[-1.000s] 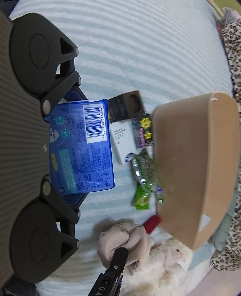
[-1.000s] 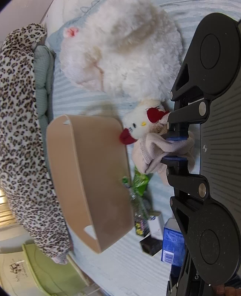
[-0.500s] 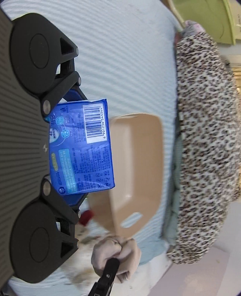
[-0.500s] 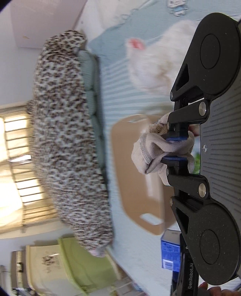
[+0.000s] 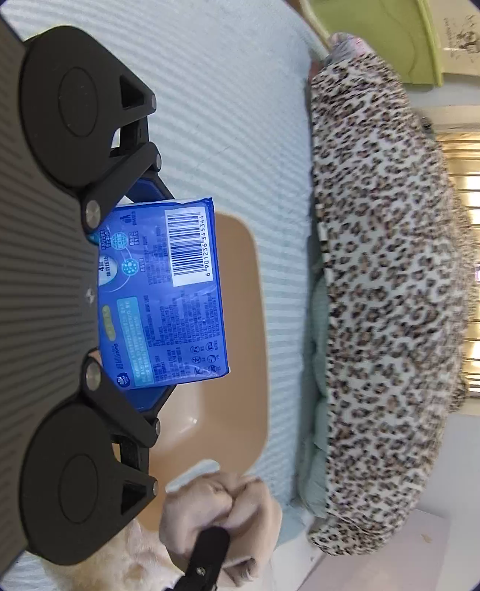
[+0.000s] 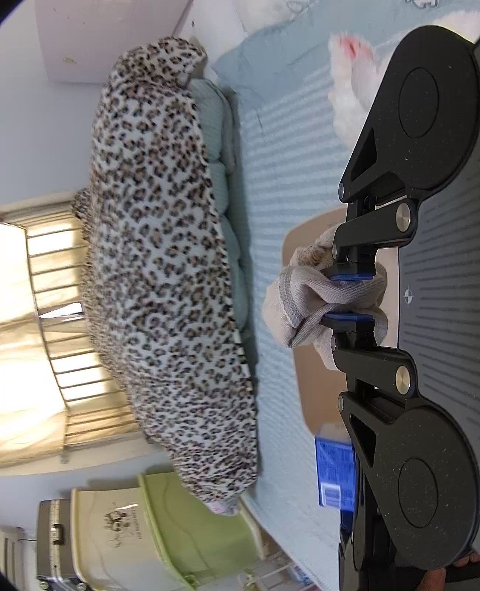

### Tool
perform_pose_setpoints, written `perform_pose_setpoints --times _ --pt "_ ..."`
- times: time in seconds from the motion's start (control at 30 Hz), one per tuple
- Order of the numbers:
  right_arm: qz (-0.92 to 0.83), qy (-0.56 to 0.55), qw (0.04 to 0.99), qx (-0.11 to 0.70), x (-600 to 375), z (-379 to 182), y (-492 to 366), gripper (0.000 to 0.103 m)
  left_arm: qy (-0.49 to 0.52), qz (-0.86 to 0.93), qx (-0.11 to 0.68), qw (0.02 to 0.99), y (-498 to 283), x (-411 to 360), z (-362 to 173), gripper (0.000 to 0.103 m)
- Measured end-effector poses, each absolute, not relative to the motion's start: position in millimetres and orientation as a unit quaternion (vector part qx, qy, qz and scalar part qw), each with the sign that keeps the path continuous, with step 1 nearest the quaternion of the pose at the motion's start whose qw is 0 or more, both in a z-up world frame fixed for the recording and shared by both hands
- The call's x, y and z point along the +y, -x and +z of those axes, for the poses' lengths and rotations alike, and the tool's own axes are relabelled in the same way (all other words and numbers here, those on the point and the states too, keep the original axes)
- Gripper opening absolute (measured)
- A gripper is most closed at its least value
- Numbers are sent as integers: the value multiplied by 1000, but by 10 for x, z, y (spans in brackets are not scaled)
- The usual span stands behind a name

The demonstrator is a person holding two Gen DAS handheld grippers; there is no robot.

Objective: Organize objects
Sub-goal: 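Carry the blue box and sock over the basket and release both, then grasp the black cube box with the left gripper while the right grasps the red-hat plush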

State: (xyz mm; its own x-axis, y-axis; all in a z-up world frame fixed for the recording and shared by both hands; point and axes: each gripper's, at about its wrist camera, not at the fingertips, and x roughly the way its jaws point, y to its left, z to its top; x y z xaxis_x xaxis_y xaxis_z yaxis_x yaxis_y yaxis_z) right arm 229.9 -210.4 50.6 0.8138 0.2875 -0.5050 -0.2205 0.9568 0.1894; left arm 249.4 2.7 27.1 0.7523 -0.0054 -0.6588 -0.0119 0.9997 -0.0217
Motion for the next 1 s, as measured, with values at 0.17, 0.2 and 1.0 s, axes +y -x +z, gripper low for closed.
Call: perform_pose_setpoints --times 0.17,0.2,1.0 --pt "129 -53 938 317 -1977 197 -2490 15 12 -1 390 921 -2681 22 -16 94" --pt "129 -57 935 325 -1966 142 -2509 16 9 0 391 920 -2679 19 -50 94" --pt "101 -22 935 339 -2178 180 -1877 94 15 -6 381 924 -2049 315 299 103"
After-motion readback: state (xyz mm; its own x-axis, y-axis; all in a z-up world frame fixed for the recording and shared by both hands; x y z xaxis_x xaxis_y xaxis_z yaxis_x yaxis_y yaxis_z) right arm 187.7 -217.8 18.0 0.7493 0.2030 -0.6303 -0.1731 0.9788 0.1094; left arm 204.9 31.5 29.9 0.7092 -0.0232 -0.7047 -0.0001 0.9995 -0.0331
